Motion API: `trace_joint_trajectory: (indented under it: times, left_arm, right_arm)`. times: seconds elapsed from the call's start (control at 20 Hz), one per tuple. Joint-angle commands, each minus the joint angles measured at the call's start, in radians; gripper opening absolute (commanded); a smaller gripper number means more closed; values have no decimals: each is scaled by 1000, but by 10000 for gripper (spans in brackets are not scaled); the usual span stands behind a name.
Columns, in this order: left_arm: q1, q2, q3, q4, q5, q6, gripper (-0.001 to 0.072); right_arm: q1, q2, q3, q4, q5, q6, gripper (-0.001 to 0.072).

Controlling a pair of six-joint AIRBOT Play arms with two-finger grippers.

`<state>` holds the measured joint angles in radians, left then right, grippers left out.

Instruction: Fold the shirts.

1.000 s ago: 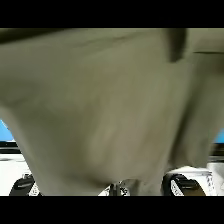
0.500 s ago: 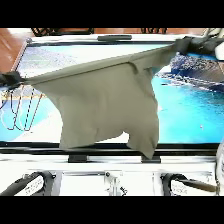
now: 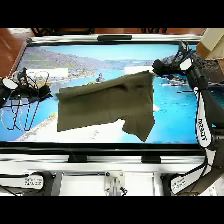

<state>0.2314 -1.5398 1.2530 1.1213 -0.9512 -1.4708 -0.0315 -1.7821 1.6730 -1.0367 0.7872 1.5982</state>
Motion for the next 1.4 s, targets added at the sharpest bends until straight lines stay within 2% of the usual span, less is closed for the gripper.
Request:
trace_joint_trajectory:
  times: [0.0,0.05,0.15,0.25,0.3,0.4,0.55,0.7,1.0,1.05,1.1,1.15,1.3,1.35]
  left_arm:
    - [16,-39,43,-37,-191,-26,474]
    - [37,-39,81,-25,-283,-15,519]
    - [91,-37,142,10,-472,-2,517]
    - [148,-23,122,20,-614,35,507]
    - [173,-14,81,19,-640,39,507]
    - [198,16,-53,18,-608,43,509]
    - [196,56,-299,-109,-432,131,509]
    - [196,57,-412,-200,-319,191,509]
    - [130,52,-436,-251,-197,192,507]
    - [112,51,-436,-251,-182,179,464]
    - [103,51,-435,-251,-170,167,275]
    - [98,51,-433,-251,-169,164,135]
    - [100,60,-433,-251,-179,153,34]
    - [100,69,-433,-251,-180,153,34]
  right_arm:
    - [-11,14,0,35,107,1,493]
    - [-26,41,0,12,153,1,493]
    - [-77,102,0,-74,316,0,493]
    - [-137,141,0,-168,554,-31,492]
    - [-163,148,-2,-198,666,-64,492]
    - [-206,167,-47,-198,842,-138,492]
    - [-243,230,-180,-198,828,-163,492]
    - [-248,263,-262,-192,773,-163,492]
    - [-245,263,-306,-135,711,-146,501]
    - [-245,263,-325,-119,704,-148,501]
    - [-245,263,-352,-101,691,-148,501]
    - [-243,263,-391,-69,673,-161,501]
    - [-175,262,-502,-58,566,-206,502]
    - [-141,259,-527,-58,517,-222,502]
